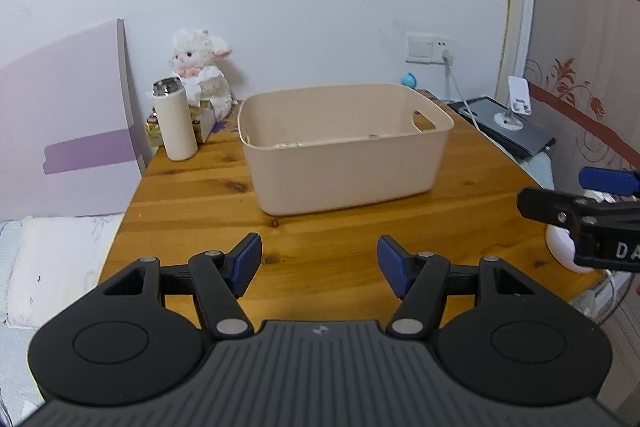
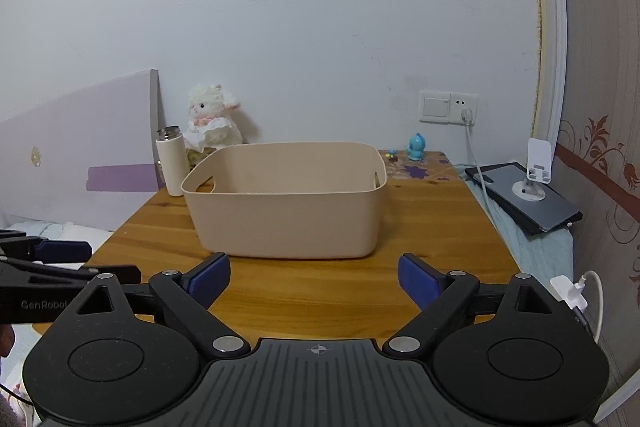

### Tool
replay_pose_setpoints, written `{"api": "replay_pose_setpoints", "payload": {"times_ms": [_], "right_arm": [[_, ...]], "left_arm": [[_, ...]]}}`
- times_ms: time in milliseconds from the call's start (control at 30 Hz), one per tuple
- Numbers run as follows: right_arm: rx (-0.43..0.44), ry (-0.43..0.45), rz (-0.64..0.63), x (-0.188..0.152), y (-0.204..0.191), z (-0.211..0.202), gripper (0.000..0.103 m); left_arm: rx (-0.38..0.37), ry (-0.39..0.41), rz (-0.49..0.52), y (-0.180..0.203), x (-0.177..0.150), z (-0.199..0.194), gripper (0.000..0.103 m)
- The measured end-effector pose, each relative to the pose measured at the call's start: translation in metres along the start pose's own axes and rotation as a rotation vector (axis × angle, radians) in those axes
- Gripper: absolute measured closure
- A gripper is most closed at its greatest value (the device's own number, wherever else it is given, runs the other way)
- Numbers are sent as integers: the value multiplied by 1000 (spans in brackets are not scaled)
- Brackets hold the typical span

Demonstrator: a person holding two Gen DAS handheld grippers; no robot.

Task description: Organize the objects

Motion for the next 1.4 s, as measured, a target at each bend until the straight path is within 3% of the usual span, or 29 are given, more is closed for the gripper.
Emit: {"api": "replay_pose_setpoints", "payload": {"times_ms": [533,1400], "right_arm": [[-23,-57,-1,-26,14,-11,9],[-30,-96,-31,-39,14,-13,9]], "left_arm": [[20,-16,9,10,-16,-17,29],[15,-18,11,14,-22,-24,21]]}}
Point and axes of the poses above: each gripper's, at about its wrist camera, not at the fingertips, and z roughly the way its jaws point, y to its right, x to its top, the point moved 6 cm from there along z, roughly the way its jaws point, and after that the axes turned 11 degrees about -x, right-handed, at the moved point
